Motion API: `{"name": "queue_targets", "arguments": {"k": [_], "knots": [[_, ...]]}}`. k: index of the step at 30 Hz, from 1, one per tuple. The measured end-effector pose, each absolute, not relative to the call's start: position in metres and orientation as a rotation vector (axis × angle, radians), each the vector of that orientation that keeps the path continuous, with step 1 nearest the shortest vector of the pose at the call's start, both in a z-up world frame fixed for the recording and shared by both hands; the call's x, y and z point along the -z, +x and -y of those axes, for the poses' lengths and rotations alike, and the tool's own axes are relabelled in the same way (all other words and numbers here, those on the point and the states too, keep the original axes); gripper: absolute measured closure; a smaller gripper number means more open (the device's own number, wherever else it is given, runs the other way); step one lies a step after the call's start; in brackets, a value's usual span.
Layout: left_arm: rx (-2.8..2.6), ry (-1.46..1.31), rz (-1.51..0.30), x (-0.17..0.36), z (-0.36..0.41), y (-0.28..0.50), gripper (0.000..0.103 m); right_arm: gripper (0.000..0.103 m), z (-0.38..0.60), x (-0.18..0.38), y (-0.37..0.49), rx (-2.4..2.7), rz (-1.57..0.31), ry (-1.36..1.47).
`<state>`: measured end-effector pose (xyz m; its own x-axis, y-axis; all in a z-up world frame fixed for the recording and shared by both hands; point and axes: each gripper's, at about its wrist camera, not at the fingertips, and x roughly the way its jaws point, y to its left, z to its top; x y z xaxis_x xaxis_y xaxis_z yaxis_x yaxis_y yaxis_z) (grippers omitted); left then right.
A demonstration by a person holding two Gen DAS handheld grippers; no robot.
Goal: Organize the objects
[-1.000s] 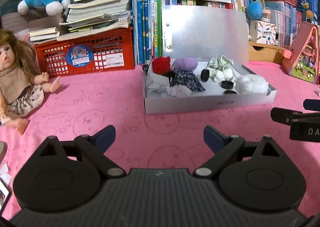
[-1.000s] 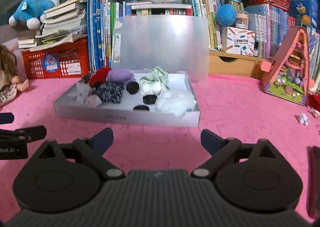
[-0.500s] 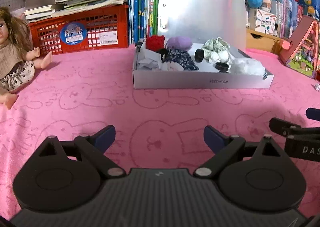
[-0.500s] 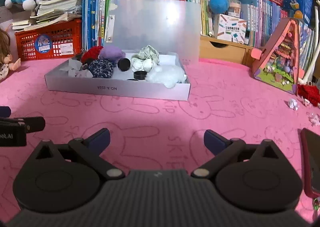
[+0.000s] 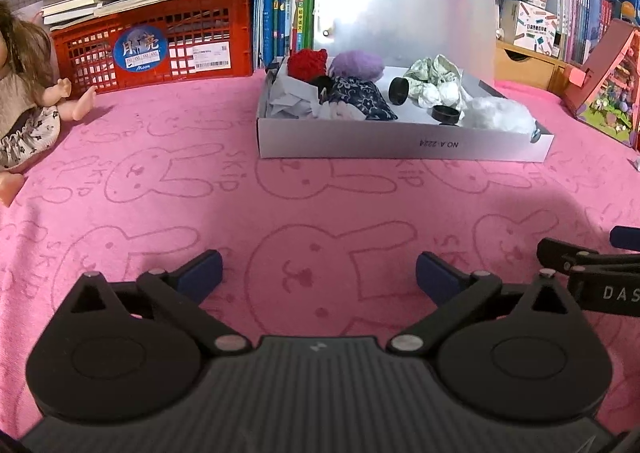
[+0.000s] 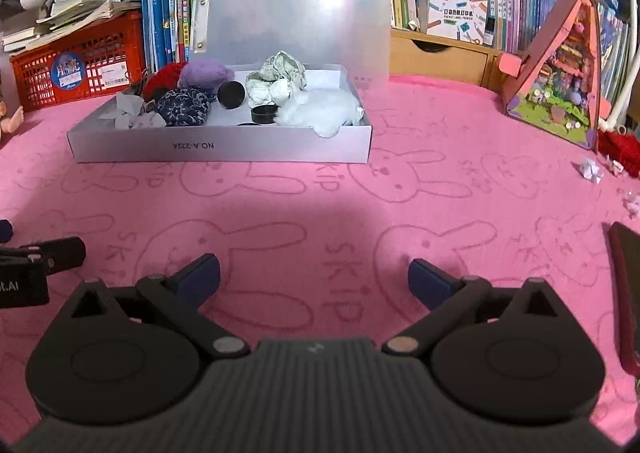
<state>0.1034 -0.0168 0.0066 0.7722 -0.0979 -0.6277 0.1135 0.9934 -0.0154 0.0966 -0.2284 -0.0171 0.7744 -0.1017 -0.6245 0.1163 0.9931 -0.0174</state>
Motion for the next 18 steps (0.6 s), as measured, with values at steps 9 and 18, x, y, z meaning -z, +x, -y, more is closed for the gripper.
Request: {"name": "queue_targets", "arguments": {"k": [9, 18], "knots": [[0.106, 0.038, -0.684, -0.0058, 0.0207, 0.1037, 0.0, 0.0, 0.2308, 0.0176, 0.0969, 0.112, -0.68, 0.038], [0.066, 0.031, -0.685, -0.0056, 0.0228, 0.1025, 0.0, 0.0, 0.231, 0.0177, 0.0968, 0.111, -0.68, 0.04]]}}
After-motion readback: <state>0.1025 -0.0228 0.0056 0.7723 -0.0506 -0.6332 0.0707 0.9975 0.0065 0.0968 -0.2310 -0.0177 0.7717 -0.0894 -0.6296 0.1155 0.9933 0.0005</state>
